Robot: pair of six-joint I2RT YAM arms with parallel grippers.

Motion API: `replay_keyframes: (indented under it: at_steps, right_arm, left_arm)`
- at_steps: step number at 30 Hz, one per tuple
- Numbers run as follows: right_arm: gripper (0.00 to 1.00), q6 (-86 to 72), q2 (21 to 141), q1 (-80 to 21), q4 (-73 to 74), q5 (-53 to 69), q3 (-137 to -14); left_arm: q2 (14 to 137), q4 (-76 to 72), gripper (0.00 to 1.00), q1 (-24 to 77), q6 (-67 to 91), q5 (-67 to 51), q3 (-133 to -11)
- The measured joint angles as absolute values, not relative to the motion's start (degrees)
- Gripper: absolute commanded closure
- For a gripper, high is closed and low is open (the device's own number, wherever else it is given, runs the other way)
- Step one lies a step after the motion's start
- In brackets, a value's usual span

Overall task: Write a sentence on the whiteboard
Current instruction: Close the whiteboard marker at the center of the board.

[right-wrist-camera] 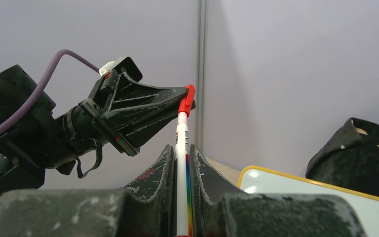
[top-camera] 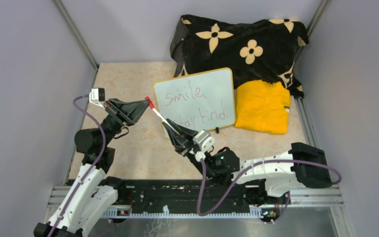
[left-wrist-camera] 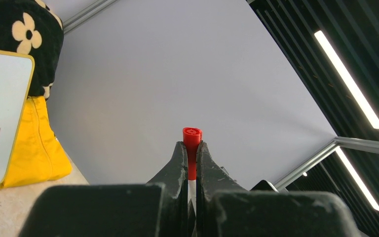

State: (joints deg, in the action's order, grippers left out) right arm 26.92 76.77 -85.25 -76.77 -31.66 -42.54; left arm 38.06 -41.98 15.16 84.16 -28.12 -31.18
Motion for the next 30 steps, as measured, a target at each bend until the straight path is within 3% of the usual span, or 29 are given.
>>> replay_keyframes:
  at_steps: [30]
  right_arm:
    - [1.0,36.67,87.83,-82.41,-88.6,-34.61,-51.48]
  left_arm:
    - [46.39,-45.19,1.0,21.15,85.95,-21.34,-35.99]
